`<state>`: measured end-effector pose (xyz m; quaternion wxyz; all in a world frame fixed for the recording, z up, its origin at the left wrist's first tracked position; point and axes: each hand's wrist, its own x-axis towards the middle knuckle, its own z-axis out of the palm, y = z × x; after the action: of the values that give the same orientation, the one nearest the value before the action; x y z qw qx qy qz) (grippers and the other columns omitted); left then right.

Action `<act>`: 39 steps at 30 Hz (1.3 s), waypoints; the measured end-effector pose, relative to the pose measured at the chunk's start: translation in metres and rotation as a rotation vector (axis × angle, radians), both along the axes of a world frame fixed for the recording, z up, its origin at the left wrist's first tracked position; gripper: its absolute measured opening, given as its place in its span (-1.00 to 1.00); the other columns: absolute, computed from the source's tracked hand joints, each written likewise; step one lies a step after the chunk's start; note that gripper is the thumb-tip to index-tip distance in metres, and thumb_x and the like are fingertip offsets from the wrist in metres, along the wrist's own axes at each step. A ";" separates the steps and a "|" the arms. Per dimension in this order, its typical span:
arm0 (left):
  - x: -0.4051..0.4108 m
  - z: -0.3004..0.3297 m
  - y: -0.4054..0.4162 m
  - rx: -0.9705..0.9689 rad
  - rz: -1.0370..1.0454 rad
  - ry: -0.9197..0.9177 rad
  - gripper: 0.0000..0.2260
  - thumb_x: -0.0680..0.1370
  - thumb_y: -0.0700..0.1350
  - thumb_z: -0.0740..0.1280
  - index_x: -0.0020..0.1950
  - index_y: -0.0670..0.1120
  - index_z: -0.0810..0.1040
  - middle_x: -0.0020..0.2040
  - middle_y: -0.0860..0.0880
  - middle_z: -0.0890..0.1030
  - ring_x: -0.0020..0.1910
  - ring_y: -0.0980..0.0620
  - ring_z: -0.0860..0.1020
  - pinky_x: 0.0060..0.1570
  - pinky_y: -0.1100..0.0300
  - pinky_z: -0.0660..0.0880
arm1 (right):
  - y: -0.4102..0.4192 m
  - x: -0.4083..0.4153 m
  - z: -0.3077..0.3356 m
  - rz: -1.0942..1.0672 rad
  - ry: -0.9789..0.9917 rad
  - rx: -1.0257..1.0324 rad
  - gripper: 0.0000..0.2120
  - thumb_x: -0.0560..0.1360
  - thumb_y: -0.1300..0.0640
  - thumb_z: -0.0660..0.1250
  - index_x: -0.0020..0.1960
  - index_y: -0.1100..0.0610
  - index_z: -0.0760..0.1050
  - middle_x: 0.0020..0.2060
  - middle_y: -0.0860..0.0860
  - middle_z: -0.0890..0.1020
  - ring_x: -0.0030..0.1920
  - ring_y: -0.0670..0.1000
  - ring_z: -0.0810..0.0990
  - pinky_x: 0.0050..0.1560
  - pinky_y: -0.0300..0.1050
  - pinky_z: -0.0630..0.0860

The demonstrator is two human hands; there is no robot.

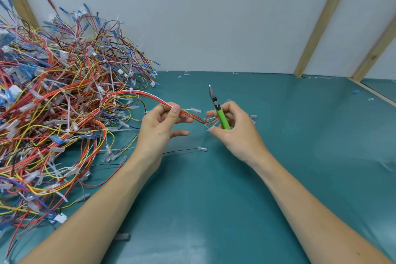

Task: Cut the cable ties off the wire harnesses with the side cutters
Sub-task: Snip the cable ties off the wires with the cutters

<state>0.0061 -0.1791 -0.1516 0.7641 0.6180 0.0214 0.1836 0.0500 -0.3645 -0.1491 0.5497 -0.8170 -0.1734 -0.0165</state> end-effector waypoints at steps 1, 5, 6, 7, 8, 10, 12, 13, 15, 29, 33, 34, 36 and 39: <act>0.000 0.000 0.001 -0.002 -0.012 0.007 -0.84 0.66 -0.08 0.28 0.02 -0.17 0.52 -0.17 -0.06 0.67 -0.08 -0.03 0.70 -0.31 0.17 0.61 | -0.001 0.001 0.000 -0.028 -0.019 -0.007 -0.71 0.47 0.27 0.47 -0.02 -0.04 0.44 0.06 -0.19 0.70 -0.10 -0.10 0.65 0.01 -0.04 0.59; -0.001 0.001 0.004 -0.023 -0.057 0.023 -0.81 0.64 -0.05 0.30 0.00 -0.18 0.53 -0.16 -0.11 0.65 -0.10 -0.03 0.69 -0.30 0.16 0.60 | -0.009 0.006 0.001 0.009 -0.005 -0.066 -0.73 0.47 0.29 0.45 -0.01 -0.01 0.44 0.08 -0.13 0.72 -0.23 -0.15 0.60 -0.06 -0.02 0.56; -0.001 0.003 0.005 -0.038 -0.078 0.022 -0.81 0.62 -0.04 0.31 -0.03 -0.16 0.54 -0.18 -0.08 0.65 -0.12 -0.03 0.68 -0.30 0.16 0.59 | -0.010 0.006 0.000 0.034 0.004 -0.089 -0.75 0.48 0.30 0.44 0.00 0.03 0.44 0.04 -0.18 0.73 -0.20 -0.19 0.63 -0.04 -0.07 0.55; -0.002 0.004 0.005 -0.054 -0.102 0.020 -0.80 0.60 -0.02 0.33 -0.06 -0.15 0.54 -0.20 -0.06 0.64 -0.15 -0.01 0.67 -0.30 0.17 0.59 | -0.010 0.006 -0.001 0.056 0.011 -0.111 -0.76 0.49 0.30 0.44 0.00 0.06 0.44 -0.02 -0.19 0.74 -0.14 -0.17 0.67 0.01 -0.07 0.57; -0.003 0.006 0.006 -0.075 -0.126 0.018 -0.79 0.57 0.01 0.34 -0.08 -0.14 0.54 -0.22 -0.04 0.63 -0.17 0.00 0.66 -0.31 0.17 0.58 | -0.009 0.006 -0.001 0.075 0.016 -0.122 -0.78 0.50 0.28 0.46 -0.01 0.07 0.44 -0.08 -0.18 0.75 -0.09 -0.12 0.70 0.08 -0.03 0.59; -0.005 0.009 0.008 -0.139 -0.168 0.017 -0.79 0.53 0.03 0.36 -0.11 -0.12 0.54 -0.23 -0.01 0.61 -0.20 0.04 0.64 -0.32 0.20 0.57 | -0.007 0.004 0.000 0.121 0.037 -0.107 -0.77 0.50 0.24 0.50 -0.02 0.10 0.45 -0.13 -0.11 0.75 -0.05 -0.02 0.72 0.15 0.05 0.60; -0.006 0.011 0.010 -0.191 -0.186 0.018 -0.82 0.52 0.03 0.37 -0.12 -0.08 0.54 -0.23 0.01 0.60 -0.21 0.06 0.63 -0.32 0.22 0.57 | -0.007 0.003 0.002 0.182 0.077 -0.047 -0.76 0.50 0.23 0.52 0.00 0.14 0.45 -0.11 -0.06 0.76 -0.06 0.00 0.72 0.13 0.02 0.60; -0.006 0.012 0.010 -0.205 -0.187 0.018 -0.83 0.52 0.03 0.37 -0.12 -0.07 0.54 -0.22 0.02 0.60 -0.21 0.07 0.63 -0.33 0.22 0.57 | -0.007 0.002 0.002 0.216 0.094 -0.020 -0.76 0.51 0.24 0.52 0.00 0.14 0.45 -0.08 -0.06 0.76 -0.06 -0.04 0.72 0.10 -0.07 0.60; -0.007 0.012 0.010 -0.215 -0.190 0.020 -0.84 0.52 0.02 0.37 -0.12 -0.05 0.54 -0.22 0.02 0.60 -0.21 0.08 0.63 -0.33 0.23 0.56 | -0.006 0.001 0.004 0.275 0.122 0.013 -0.77 0.52 0.25 0.50 -0.01 0.09 0.44 0.00 -0.08 0.76 -0.09 -0.12 0.69 -0.03 -0.26 0.54; -0.005 -0.001 -0.002 0.013 -0.211 0.051 -0.84 0.49 -0.09 0.42 0.02 -0.10 0.58 -0.16 -0.02 0.67 -0.11 0.04 0.67 -0.28 0.21 0.56 | -0.001 -0.004 0.009 0.313 0.361 0.426 -0.75 0.43 0.20 0.51 -0.01 0.11 0.46 -0.15 0.09 0.68 -0.25 -0.02 0.63 -0.28 -0.14 0.56; -0.007 -0.007 -0.010 0.205 -0.267 0.022 -0.77 0.53 -0.09 0.38 0.13 -0.17 0.58 -0.03 -0.01 0.70 -0.02 0.09 0.64 -0.15 0.17 0.59 | -0.003 -0.002 0.008 0.310 0.430 0.492 -0.74 0.43 0.18 0.52 0.01 0.09 0.48 -0.21 0.05 0.66 -0.23 0.03 0.59 -0.27 -0.11 0.57; -0.008 -0.007 -0.011 0.223 -0.279 0.018 -0.74 0.51 -0.06 0.39 0.14 -0.16 0.58 -0.02 0.00 0.70 -0.01 0.10 0.64 -0.14 0.18 0.59 | -0.003 -0.002 0.007 0.306 0.432 0.503 -0.75 0.46 0.21 0.52 0.02 0.10 0.47 -0.22 0.04 0.66 -0.23 0.03 0.61 -0.26 -0.11 0.57; -0.007 -0.005 -0.013 0.261 -0.288 0.016 -0.72 0.49 -0.05 0.40 0.15 -0.13 0.58 -0.05 0.01 0.70 -0.05 0.12 0.64 -0.15 0.23 0.58 | -0.002 -0.002 0.007 0.278 0.424 0.501 -0.78 0.51 0.25 0.49 0.03 0.11 0.47 -0.16 0.06 0.71 -0.27 0.00 0.63 -0.25 -0.08 0.58; -0.007 -0.006 -0.014 0.278 -0.241 0.007 -0.74 0.44 -0.05 0.43 0.11 -0.07 0.59 -0.21 0.01 0.68 -0.18 0.11 0.62 -0.19 0.25 0.52 | 0.001 -0.004 0.005 0.235 0.359 0.411 -0.78 0.52 0.25 0.48 0.04 0.13 0.45 0.00 0.12 0.75 -0.20 0.01 0.67 -0.14 0.01 0.64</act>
<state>-0.0010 -0.1935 -0.1574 0.6877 0.7164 -0.0757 0.0897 0.0458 -0.3637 -0.1436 0.7236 -0.6528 -0.1599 0.1572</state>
